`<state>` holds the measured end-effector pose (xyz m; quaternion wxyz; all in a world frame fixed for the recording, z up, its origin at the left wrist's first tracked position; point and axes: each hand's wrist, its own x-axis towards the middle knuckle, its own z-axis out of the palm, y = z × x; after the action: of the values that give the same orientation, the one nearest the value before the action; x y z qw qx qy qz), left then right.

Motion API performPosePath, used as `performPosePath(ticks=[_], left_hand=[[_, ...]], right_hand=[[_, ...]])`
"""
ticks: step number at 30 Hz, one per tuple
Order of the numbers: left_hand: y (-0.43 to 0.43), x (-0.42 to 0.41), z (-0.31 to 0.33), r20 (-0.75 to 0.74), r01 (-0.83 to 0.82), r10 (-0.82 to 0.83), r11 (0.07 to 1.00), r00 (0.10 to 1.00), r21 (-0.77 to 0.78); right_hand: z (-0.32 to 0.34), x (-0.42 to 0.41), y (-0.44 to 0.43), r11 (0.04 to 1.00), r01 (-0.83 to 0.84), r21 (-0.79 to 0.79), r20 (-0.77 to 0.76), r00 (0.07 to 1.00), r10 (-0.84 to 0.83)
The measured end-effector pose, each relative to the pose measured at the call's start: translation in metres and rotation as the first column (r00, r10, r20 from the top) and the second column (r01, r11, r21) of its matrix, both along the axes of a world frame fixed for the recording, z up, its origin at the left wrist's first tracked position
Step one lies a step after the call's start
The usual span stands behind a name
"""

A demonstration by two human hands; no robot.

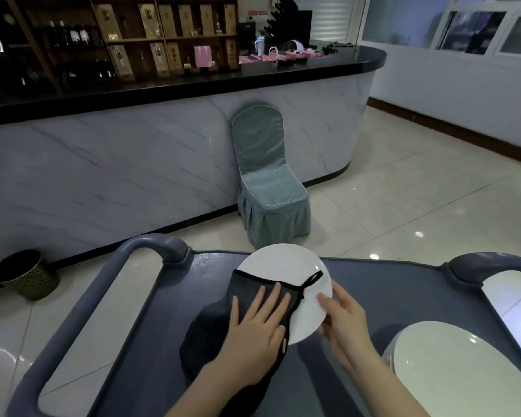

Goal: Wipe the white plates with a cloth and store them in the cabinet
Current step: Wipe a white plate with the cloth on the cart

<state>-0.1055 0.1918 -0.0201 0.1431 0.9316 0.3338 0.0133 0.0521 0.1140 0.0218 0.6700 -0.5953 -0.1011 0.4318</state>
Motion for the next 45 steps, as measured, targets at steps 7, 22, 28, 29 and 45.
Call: performPosePath(ticks=[7,22,28,29,45], left_hand=[[0.037,0.023,0.018,0.117,-0.011,-0.004,0.992,0.993,0.127],[0.062,0.004,0.054,0.517,-0.070,0.222,0.952,0.827,-0.297],[0.049,-0.001,0.049,0.585,-0.051,0.225,0.953,0.779,-0.298],[0.045,-0.005,0.044,0.627,-0.099,0.299,0.938,0.720,-0.333],[0.053,-0.002,0.068,0.507,-0.029,0.169,0.962,0.845,-0.272]], right_hand=[[-0.003,-0.027,-0.007,0.959,-0.283,0.014,0.042,0.958,0.283],[0.026,0.001,0.006,0.949,-0.246,-0.197,0.773,0.557,0.305],[0.030,0.004,0.012,0.926,-0.318,-0.206,0.837,0.434,0.335],[0.030,0.008,0.010,0.942,-0.293,-0.164,0.820,0.490,0.295],[0.038,0.010,0.016,0.898,-0.424,-0.115,0.782,0.519,0.345]])
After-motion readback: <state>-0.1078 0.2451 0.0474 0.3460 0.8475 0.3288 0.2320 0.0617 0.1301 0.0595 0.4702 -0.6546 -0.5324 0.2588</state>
